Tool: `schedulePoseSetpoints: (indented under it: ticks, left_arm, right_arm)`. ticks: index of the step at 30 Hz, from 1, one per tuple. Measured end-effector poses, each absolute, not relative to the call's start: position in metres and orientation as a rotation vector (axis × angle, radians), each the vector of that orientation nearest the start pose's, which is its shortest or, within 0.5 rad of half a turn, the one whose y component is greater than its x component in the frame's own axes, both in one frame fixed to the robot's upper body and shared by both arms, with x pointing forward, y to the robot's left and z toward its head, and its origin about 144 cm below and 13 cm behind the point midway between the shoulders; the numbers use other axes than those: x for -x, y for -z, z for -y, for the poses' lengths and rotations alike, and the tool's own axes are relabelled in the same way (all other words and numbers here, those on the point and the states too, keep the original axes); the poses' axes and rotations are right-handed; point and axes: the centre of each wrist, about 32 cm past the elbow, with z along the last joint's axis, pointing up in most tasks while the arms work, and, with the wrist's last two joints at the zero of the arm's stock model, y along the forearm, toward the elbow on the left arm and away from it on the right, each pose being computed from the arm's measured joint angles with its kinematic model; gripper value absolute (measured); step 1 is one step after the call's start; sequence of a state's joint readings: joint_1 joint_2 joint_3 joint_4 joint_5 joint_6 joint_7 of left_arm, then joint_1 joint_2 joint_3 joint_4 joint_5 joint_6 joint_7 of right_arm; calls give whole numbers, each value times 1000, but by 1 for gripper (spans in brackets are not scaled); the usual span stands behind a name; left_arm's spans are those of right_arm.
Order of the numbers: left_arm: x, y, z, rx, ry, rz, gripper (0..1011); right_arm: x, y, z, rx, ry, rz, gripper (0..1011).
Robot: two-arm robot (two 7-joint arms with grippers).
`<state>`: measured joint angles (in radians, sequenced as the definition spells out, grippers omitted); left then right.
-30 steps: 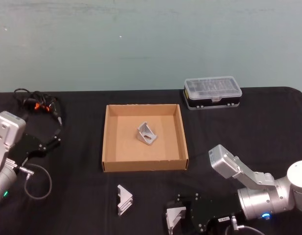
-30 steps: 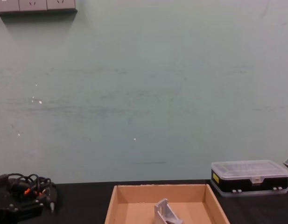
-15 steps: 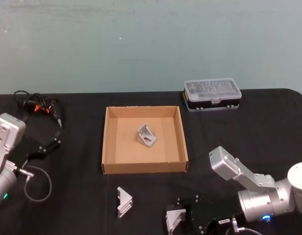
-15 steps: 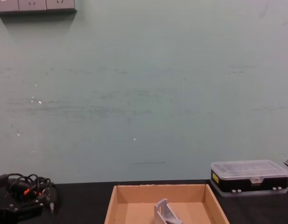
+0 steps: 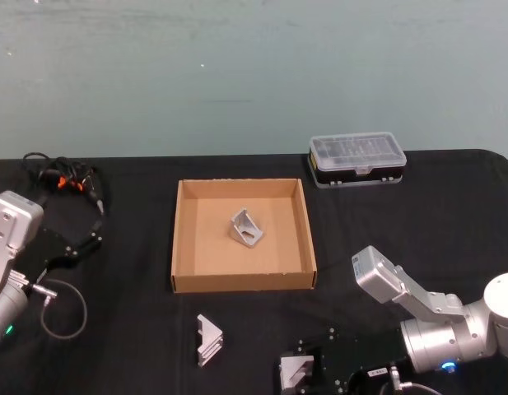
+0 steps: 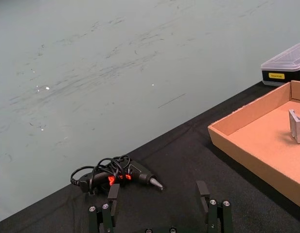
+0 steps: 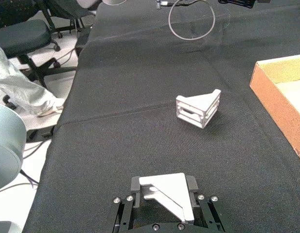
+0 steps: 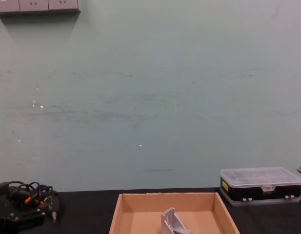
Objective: Use one hand to pick up the angle iron from the table and place it into the box.
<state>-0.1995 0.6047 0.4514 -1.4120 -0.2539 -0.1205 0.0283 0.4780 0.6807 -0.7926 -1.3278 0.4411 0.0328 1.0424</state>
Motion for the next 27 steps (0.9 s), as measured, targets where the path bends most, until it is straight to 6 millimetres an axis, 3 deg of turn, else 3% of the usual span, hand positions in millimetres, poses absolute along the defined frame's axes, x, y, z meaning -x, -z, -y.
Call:
schedulePoseSetpoints:
  ticks: [16, 27]
  left_arm:
    - [-489, -1140, -310, -304, -1248, 285, 1000]
    - [-489, -1140, -310, -304, -1248, 285, 1000]
  right_arm:
    - [-524, -1162, 291, 420, 142, -37, 554]
    - [-525, -1191, 287, 287, 304, -40, 554]
